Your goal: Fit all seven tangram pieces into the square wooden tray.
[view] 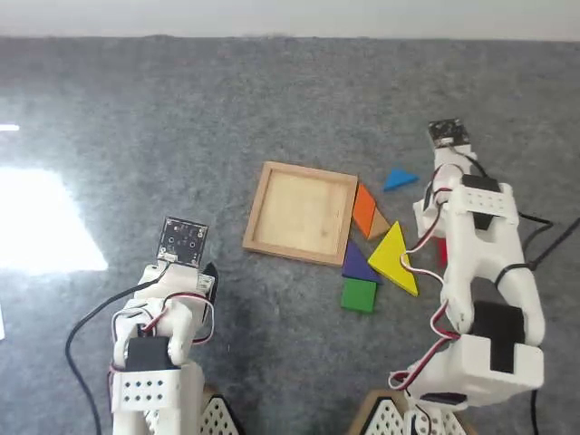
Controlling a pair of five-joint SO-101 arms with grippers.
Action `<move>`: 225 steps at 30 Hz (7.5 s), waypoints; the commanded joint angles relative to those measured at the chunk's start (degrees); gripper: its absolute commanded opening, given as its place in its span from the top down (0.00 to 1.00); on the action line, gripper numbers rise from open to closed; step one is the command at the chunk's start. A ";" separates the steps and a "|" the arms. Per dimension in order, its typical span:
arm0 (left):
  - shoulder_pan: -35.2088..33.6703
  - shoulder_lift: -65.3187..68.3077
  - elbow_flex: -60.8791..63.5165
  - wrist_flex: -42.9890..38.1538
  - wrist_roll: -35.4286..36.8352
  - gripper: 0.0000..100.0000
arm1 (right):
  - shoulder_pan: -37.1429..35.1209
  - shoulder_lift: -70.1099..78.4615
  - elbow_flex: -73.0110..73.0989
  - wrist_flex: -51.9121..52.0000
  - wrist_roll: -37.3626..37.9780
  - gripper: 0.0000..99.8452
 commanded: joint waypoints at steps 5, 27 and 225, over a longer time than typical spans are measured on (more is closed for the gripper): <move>-0.35 -0.88 -0.48 0.00 -0.70 0.85 | 2.68 4.18 -2.99 0.22 -0.88 0.59; -0.35 -0.88 -0.48 0.00 -0.70 0.85 | 3.21 14.11 -10.81 2.59 2.73 0.59; -0.35 -0.88 -0.48 0.00 -0.70 0.85 | -35.91 16.57 -31.91 3.12 -33.49 0.89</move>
